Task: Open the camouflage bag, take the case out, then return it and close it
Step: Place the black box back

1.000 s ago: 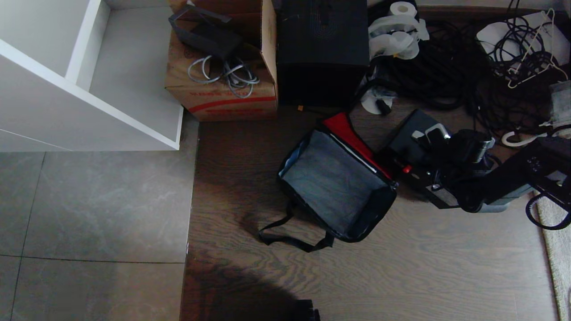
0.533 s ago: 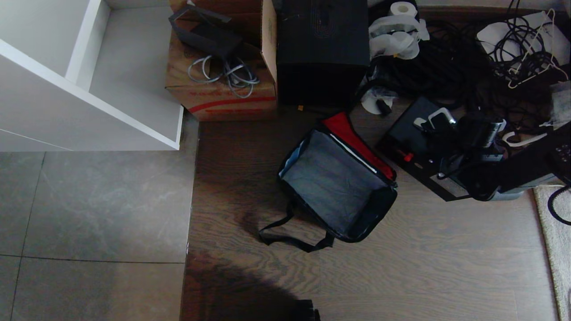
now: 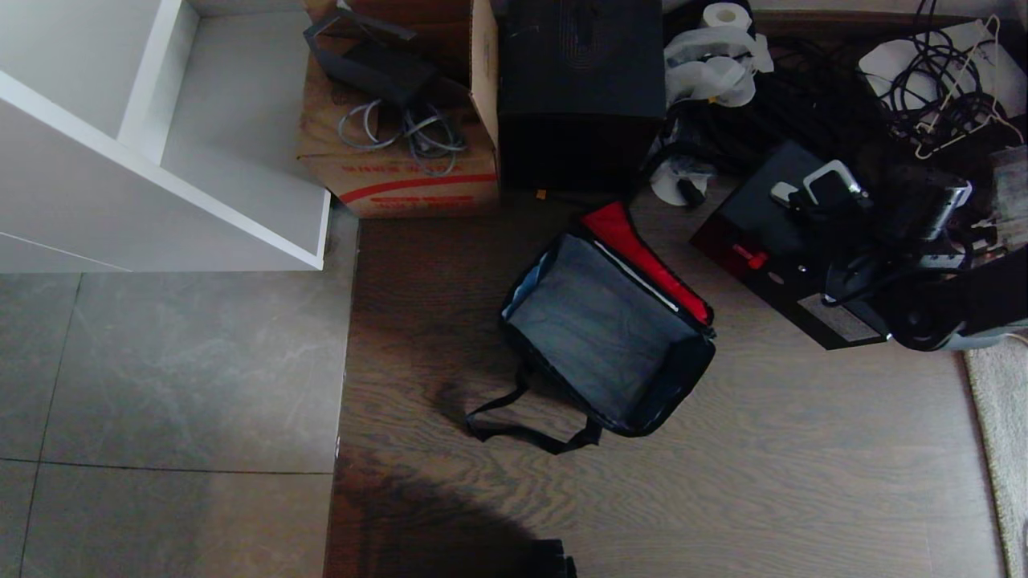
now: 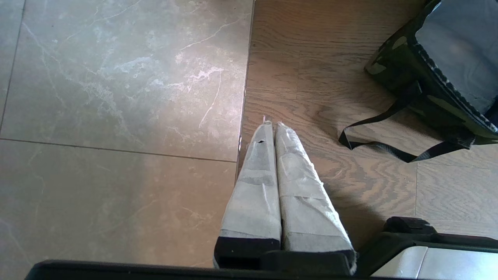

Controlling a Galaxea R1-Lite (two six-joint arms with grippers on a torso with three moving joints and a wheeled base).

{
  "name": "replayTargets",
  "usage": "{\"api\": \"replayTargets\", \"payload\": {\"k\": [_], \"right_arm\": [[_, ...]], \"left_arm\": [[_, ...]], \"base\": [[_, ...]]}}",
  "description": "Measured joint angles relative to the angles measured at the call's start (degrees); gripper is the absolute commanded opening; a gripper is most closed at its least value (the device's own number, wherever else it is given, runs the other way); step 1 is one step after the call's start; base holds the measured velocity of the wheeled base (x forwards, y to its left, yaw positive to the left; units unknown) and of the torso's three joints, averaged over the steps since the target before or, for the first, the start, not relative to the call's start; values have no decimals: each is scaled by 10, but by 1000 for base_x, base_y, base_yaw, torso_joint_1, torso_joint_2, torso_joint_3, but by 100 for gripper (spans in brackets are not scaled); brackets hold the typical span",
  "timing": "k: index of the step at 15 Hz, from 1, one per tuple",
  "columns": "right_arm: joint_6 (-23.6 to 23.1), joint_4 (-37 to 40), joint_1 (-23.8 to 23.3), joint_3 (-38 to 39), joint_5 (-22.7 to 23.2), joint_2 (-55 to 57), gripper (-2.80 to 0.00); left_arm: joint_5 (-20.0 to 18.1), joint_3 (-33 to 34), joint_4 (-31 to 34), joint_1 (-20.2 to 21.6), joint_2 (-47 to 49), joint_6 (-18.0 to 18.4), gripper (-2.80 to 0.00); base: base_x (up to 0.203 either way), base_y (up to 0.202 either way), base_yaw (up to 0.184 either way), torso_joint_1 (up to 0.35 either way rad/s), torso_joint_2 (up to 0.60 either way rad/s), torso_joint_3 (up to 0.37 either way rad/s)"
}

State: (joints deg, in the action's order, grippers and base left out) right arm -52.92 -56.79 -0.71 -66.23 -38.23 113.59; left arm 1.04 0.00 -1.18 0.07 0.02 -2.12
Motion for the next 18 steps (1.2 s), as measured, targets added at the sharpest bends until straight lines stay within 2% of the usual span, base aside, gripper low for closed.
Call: {"api": "replayTargets", "payload": {"k": [4, 11, 18], "right_arm": [[1, 39, 25, 50, -4, -69, -280], [8, 70, 122, 111, -43, -167, -280], [73, 86, 231, 162, -82, -203, -280]], "left_arm": [[0, 0, 0, 0, 0, 0, -280], [0, 0, 0, 0, 0, 0, -280], [0, 0, 0, 0, 0, 0, -280]], "base": [[0, 0, 0, 0, 0, 0], [0, 0, 0, 0, 0, 0], [0, 0, 0, 0, 0, 0]]}}
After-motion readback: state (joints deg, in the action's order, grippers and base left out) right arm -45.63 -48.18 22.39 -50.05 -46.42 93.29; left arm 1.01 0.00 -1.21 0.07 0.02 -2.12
